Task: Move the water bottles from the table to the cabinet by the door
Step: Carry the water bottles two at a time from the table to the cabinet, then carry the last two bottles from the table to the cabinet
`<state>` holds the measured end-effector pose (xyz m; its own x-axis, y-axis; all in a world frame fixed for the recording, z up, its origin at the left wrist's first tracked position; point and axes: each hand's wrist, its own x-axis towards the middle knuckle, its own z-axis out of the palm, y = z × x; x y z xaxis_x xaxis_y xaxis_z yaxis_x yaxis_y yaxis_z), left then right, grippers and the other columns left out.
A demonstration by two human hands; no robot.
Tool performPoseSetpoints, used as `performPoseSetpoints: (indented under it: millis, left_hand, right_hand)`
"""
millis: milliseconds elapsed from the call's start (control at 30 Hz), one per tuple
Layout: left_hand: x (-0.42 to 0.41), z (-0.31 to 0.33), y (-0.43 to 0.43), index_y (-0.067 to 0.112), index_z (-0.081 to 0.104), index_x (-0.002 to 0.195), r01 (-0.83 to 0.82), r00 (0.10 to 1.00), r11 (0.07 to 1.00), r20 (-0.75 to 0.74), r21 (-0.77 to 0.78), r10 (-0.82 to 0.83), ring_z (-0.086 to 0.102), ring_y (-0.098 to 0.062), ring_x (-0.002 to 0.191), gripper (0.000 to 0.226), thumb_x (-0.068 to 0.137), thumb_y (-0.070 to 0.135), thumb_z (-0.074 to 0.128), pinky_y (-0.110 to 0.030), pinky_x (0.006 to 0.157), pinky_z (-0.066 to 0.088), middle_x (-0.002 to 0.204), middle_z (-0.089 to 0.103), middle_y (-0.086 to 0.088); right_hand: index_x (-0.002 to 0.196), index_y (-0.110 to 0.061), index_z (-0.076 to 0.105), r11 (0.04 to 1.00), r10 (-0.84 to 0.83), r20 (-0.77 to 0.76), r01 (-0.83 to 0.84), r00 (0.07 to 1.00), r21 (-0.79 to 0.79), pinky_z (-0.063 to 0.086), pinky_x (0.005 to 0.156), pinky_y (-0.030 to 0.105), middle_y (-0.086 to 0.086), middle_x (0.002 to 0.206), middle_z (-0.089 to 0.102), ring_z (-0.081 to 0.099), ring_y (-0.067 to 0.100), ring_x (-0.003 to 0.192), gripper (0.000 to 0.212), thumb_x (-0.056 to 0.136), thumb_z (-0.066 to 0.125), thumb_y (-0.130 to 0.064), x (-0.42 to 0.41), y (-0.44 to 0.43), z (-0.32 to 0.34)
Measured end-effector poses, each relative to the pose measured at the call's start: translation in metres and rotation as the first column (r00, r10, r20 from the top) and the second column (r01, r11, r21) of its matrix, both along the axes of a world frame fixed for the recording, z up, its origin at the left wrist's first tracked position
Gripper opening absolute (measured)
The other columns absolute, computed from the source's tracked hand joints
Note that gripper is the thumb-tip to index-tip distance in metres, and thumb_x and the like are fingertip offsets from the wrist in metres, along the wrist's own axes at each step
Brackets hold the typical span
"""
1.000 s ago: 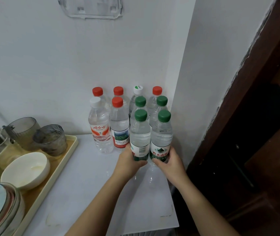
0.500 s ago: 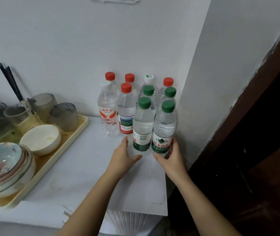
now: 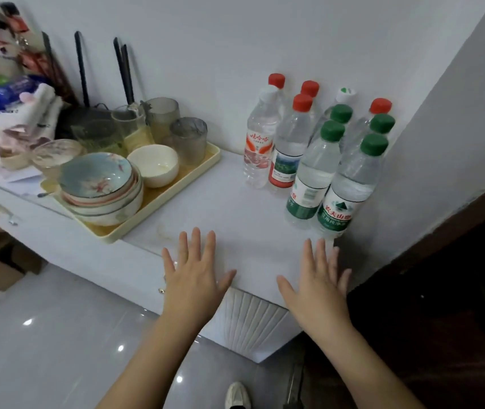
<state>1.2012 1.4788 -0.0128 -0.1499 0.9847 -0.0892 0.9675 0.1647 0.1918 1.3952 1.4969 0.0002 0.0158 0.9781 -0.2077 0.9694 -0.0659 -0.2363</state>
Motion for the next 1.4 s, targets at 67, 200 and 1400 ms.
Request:
performPoseSetpoints:
  millis: [67,200,1400]
  left_hand:
    - [-0.015,0.0,-0.022,0.025,-0.006,0.155,-0.052,0.999,0.999,-0.007,-0.002,0.052,-0.016,-0.029,0.148,0.081,0.09,0.068,0.015,-0.055,0.118,-0.005,0.163,-0.012,-0.006]
    - [-0.055,-0.005,-0.082,0.026,-0.01,0.154,-0.178,0.984,0.983,-0.009,-0.037,0.178,-0.02,-0.029,0.147,0.084,0.084,0.07,0.006,-0.056,0.117,-0.006,0.162,-0.016,-0.006]
    - [-0.25,-0.093,-0.63,0.024,0.001,0.155,-0.893,-0.183,-0.166,0.001,-0.419,0.983,-0.009,-0.033,0.149,0.077,0.094,0.066,0.022,-0.062,0.115,-0.001,0.163,-0.004,-0.009]
  right_hand:
    - [0.155,-0.021,-0.012,0.996,0.086,0.033,-0.086,0.996,-0.001,-0.005,0.117,0.058,0.008,0.162,-0.02,-0.02,0.034,0.147,0.083,0.096,0.036,-0.057,-0.014,-0.007,0.001]
    - [0.154,-0.026,-0.015,0.959,0.283,0.081,-0.282,0.956,-0.018,-0.009,0.116,0.058,0.008,0.161,-0.024,-0.025,0.033,0.146,0.078,0.098,0.028,-0.059,-0.061,-0.029,-0.002]
    - [0.155,-0.028,-0.009,-0.4,0.874,0.102,-0.822,-0.476,-0.405,-0.007,0.116,0.061,0.009,0.163,-0.015,-0.02,0.035,0.148,0.078,0.096,0.027,-0.064,-0.535,-0.485,-0.098]
